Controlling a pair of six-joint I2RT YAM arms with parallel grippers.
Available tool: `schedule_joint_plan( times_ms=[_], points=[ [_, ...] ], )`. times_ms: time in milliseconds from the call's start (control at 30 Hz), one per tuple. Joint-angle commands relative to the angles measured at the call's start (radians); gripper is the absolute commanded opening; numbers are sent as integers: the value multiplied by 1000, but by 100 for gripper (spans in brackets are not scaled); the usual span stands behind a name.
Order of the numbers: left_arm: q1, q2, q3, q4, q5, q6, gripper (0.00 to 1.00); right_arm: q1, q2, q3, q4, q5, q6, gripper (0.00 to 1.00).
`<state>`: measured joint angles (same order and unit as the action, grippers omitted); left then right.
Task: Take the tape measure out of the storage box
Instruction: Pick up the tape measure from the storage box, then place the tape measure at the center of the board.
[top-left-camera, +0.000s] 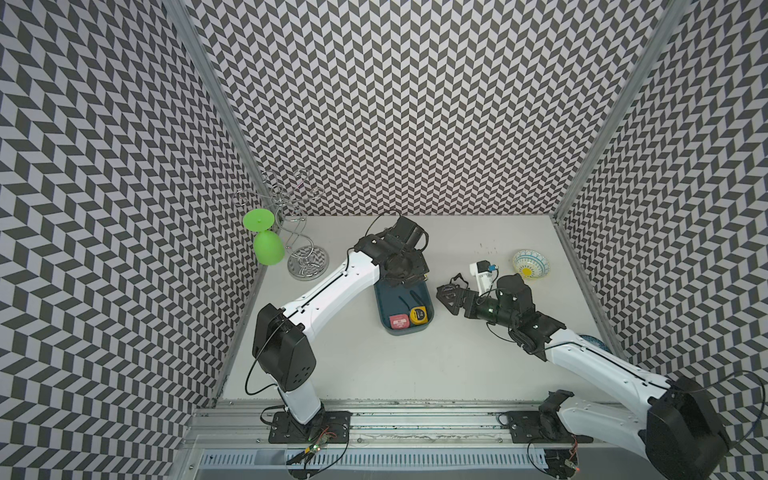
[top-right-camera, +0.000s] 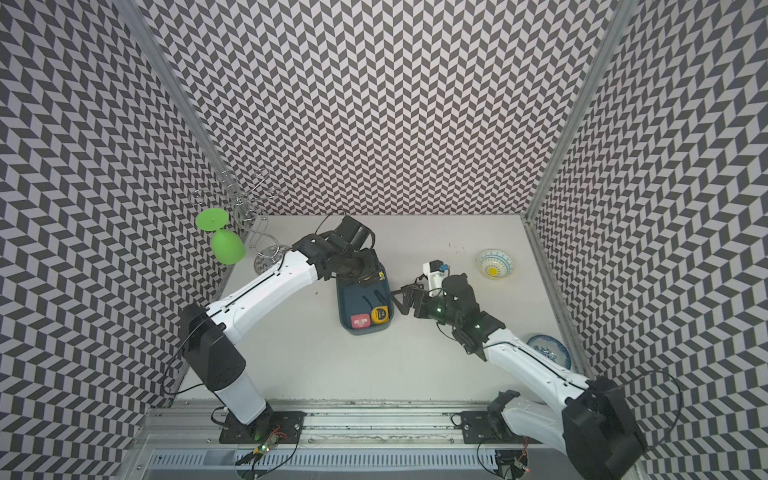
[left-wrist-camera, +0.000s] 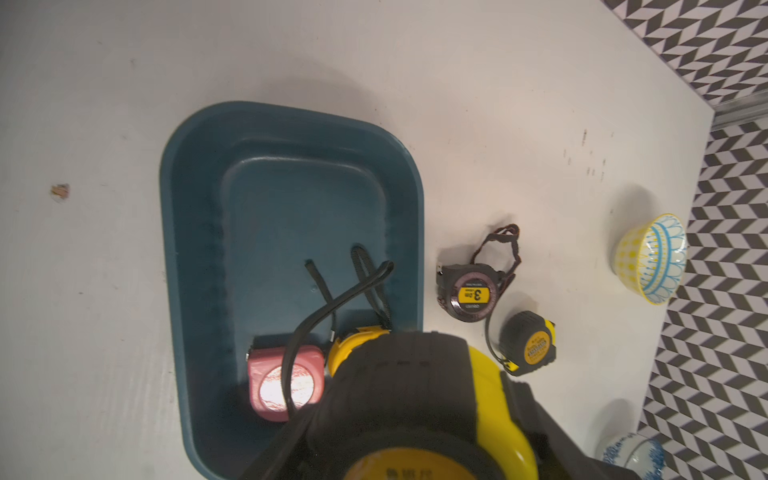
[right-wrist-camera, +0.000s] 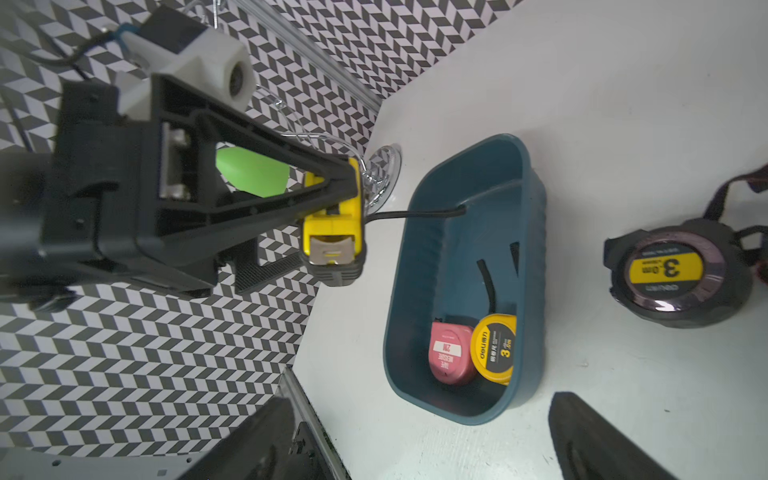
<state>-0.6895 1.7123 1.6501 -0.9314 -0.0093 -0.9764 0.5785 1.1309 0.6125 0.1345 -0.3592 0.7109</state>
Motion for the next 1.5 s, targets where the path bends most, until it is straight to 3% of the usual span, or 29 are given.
schedule_joint_plan(
  times_ms=[0,267,433,733,800,833,900,967,1000,1033,1300,1467],
  points=[
    [-22,-45,30,81,84,-50,4,33,-15,15,134,79,1,96],
    [-79,-63,2,155,151,-117,4,75,6,2,259,152,36,87],
    [-105,-69,-20,192,169,-136,4,85,40,18,280,161,40,76],
    [-108,-74,-25,212,179,-142,6,96,22,6,275,206,49,26],
    [-108,-74,-30,219,183,-143,16,95,7,2,262,216,46,14],
    [-109,-76,-34,221,182,-140,27,95,1,2,255,219,45,11],
    [-108,-76,-38,224,178,-131,60,95,-13,-3,237,228,42,8],
    [-108,-76,-36,222,164,-111,84,93,-30,-11,221,235,48,8],
    [-107,-76,-32,215,149,-98,95,93,-40,-15,206,243,53,8],
    [-107,-76,-29,208,135,-86,100,92,-51,-21,193,247,59,8],
    [-82,-81,-30,133,38,71,100,60,-175,-130,145,237,126,8],
    [-57,-101,-106,143,28,162,100,-20,-269,-230,92,168,181,8]
  ],
)
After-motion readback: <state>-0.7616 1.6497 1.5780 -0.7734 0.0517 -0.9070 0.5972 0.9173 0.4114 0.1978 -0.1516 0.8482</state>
